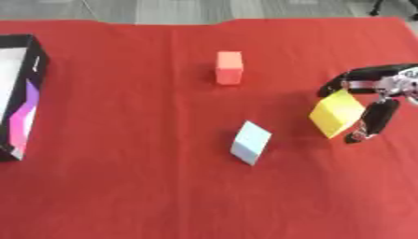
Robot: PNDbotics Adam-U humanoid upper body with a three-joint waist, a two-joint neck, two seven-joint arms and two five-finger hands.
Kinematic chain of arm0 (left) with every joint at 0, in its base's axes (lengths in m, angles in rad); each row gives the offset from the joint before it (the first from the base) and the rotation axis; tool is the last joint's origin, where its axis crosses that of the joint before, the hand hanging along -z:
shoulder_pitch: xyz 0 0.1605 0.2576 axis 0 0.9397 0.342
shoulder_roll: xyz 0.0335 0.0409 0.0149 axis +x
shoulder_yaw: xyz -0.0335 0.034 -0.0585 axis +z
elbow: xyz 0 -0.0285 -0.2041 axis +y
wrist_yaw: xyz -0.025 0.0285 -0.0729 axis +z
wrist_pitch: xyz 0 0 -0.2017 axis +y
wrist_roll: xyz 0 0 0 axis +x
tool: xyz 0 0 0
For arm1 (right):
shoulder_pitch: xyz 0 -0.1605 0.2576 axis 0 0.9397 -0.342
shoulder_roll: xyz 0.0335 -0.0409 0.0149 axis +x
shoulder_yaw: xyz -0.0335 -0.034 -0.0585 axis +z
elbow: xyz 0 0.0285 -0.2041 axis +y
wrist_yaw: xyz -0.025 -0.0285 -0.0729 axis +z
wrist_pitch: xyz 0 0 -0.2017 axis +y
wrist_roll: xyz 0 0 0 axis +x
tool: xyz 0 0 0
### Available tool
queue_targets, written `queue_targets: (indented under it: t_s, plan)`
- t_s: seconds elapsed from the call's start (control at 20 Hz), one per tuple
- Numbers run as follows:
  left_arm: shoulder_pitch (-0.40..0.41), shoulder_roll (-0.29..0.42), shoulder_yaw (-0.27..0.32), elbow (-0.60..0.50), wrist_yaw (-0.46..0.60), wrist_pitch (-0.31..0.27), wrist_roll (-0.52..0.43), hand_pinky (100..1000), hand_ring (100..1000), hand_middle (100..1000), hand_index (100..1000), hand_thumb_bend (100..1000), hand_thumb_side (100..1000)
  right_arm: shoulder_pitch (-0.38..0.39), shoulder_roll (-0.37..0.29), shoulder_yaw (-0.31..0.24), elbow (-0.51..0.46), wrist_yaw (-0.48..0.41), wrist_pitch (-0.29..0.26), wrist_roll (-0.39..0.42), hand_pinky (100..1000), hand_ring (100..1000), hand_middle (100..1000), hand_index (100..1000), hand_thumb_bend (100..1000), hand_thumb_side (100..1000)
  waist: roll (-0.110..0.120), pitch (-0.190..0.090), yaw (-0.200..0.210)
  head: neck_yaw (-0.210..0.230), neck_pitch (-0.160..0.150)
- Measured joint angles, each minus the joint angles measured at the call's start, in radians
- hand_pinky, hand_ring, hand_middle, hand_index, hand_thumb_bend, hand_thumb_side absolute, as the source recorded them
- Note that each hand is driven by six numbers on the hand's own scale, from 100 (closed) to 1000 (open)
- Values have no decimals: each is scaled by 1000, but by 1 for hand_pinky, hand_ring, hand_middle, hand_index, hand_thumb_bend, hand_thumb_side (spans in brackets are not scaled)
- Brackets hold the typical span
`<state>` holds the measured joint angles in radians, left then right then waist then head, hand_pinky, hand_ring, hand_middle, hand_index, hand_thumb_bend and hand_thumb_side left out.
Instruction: Pick up the objects with one hand, pass them to the other hand, and then place them into the box on the other side of the table.
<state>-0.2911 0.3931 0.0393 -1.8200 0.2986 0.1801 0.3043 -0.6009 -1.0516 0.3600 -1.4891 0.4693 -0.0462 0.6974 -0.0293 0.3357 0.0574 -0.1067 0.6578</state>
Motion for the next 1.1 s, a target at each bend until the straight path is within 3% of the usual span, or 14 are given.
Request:
queue_targets:
  t_s: [0.55,1.1]
  plan:
    - [0,0,-1,0,0,2,-2,802,936,719,674,153,926,-1,8,0,25,11,5,-26,986,885,826,888,443,100,0,0,0,-3,0]
    - [0,0,-6,0,0,4,-5,803,938,719,674,153,926,-1,8,0,29,-1,11,-70,976,870,789,840,419,100,0,0,0,-2,0]
